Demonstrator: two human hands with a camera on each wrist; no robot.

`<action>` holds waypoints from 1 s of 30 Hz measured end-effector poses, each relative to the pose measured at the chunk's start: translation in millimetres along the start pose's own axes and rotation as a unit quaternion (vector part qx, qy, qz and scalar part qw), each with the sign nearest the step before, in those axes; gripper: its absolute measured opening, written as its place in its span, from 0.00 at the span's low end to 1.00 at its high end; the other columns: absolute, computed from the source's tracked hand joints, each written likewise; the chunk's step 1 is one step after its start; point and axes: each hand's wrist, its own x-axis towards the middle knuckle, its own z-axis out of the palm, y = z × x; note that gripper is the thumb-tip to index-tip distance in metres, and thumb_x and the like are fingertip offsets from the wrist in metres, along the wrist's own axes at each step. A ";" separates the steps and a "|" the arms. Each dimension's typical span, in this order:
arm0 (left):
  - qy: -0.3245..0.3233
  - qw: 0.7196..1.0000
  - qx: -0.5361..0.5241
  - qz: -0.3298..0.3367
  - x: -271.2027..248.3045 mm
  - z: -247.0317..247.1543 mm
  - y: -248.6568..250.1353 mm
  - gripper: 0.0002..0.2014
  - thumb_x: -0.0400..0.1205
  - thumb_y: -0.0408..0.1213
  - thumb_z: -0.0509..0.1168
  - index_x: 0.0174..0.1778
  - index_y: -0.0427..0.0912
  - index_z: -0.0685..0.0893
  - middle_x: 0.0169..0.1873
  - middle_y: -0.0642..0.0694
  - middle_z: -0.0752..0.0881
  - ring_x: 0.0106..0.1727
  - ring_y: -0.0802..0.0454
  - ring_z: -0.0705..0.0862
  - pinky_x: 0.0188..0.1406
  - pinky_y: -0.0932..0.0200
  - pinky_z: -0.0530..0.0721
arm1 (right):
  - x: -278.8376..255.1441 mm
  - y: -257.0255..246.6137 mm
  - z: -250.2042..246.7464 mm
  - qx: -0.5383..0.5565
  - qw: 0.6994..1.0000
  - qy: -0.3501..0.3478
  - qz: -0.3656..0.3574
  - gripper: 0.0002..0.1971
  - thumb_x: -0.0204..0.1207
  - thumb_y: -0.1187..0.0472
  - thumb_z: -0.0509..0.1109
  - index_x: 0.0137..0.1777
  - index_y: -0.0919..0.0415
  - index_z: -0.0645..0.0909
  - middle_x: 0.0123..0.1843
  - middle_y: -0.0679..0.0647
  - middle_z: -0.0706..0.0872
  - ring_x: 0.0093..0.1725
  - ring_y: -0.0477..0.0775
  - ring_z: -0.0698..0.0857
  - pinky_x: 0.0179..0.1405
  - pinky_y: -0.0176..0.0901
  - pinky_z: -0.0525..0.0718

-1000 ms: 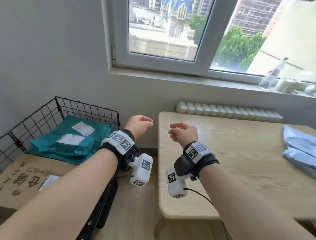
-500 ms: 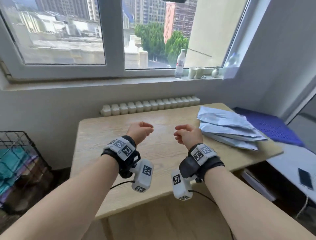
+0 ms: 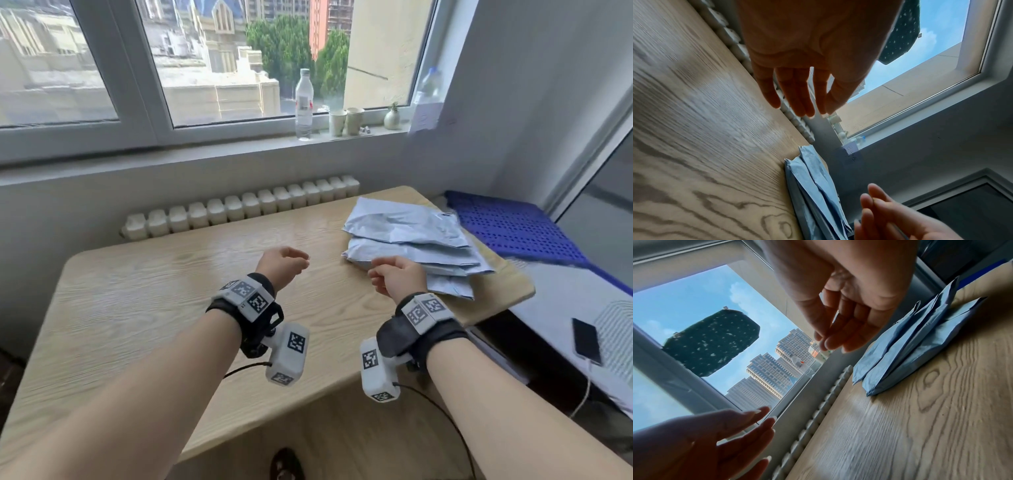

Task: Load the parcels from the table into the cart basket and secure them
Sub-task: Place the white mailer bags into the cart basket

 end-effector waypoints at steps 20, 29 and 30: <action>-0.017 0.957 -0.184 -0.223 237.9 133.0 21.0 0.08 0.83 0.29 0.60 0.49 0.44 0.82 0.39 0.49 0.81 0.41 0.56 0.80 0.42 0.59 0.78 | 288.6 -7.1 -68.4 -0.019 0.991 0.081 0.108 0.14 0.76 0.75 0.63 0.35 0.57 0.79 0.32 0.54 0.80 0.28 0.49 0.77 0.24 0.35 0.79; 0.102 0.929 -0.187 -0.301 290.6 165.0 20.3 0.10 0.83 0.31 0.62 0.60 0.40 0.77 0.64 0.41 0.77 0.70 0.45 0.75 0.60 0.50 0.79 | 386.7 0.2 -83.4 -0.040 0.986 -0.005 0.162 0.13 0.77 0.74 0.60 0.51 0.58 0.81 0.33 0.55 0.81 0.32 0.50 0.81 0.34 0.41 0.81; 0.112 0.927 -0.185 -0.308 297.4 169.1 20.3 0.11 0.83 0.31 0.62 0.62 0.39 0.77 0.66 0.40 0.76 0.70 0.45 0.76 0.58 0.51 0.79 | 394.7 1.4 -84.1 -0.037 0.985 -0.019 0.168 0.13 0.77 0.74 0.60 0.52 0.58 0.81 0.34 0.55 0.81 0.33 0.50 0.81 0.34 0.41 0.82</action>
